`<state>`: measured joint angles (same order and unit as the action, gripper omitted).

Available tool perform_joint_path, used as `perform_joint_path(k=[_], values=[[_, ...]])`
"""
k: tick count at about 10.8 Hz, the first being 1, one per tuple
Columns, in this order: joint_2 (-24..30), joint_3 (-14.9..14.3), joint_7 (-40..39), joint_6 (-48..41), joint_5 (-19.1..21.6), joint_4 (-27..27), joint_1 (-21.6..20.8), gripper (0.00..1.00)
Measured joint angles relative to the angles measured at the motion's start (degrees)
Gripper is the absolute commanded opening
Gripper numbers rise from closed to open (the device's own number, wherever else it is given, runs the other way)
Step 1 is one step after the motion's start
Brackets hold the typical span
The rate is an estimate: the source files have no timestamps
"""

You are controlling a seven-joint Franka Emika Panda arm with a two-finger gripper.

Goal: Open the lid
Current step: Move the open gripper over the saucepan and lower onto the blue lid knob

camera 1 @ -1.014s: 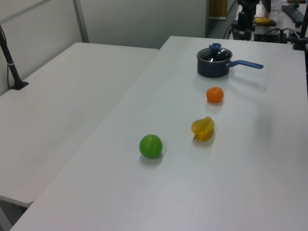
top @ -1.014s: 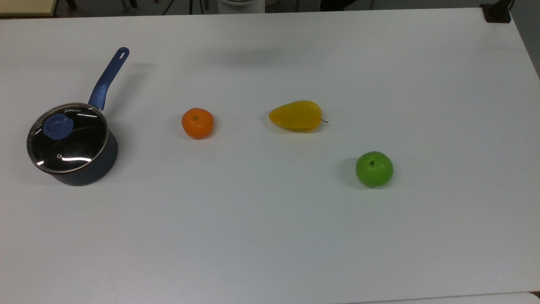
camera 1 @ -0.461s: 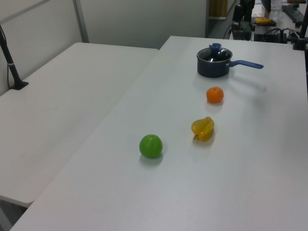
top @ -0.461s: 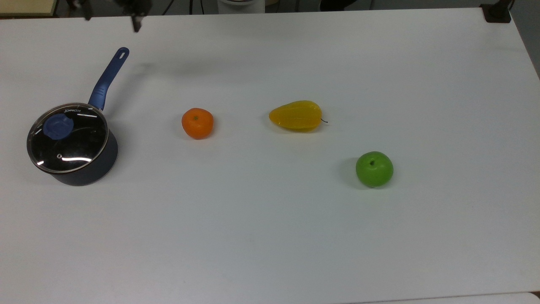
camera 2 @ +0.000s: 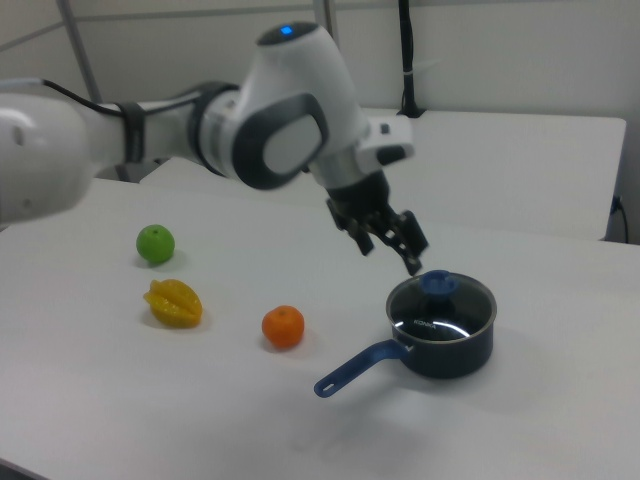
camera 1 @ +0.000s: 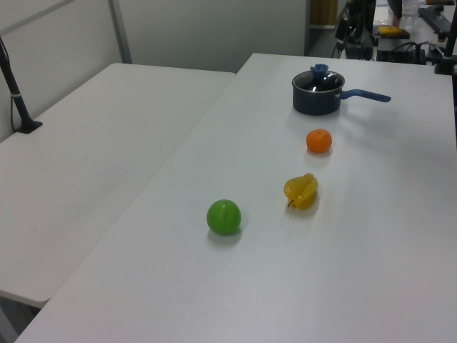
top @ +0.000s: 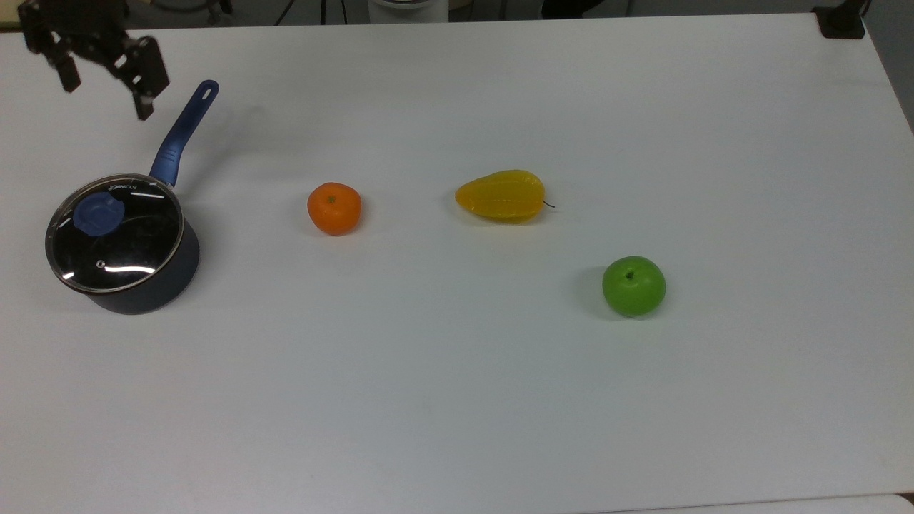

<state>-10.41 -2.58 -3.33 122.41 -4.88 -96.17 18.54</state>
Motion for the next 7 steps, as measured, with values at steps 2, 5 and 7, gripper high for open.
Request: perform_joint_path(k=[2,5,7], values=[[-3.50,-0.01,0.01,6.10,0.77,0.11,1.70,1.00],[-8.47,-0.01,0.01,14.45,4.22,0.92,2.79,1.00],[-11.10,0.39,0.01,17.49,4.51,1.42,2.66,1.00]])
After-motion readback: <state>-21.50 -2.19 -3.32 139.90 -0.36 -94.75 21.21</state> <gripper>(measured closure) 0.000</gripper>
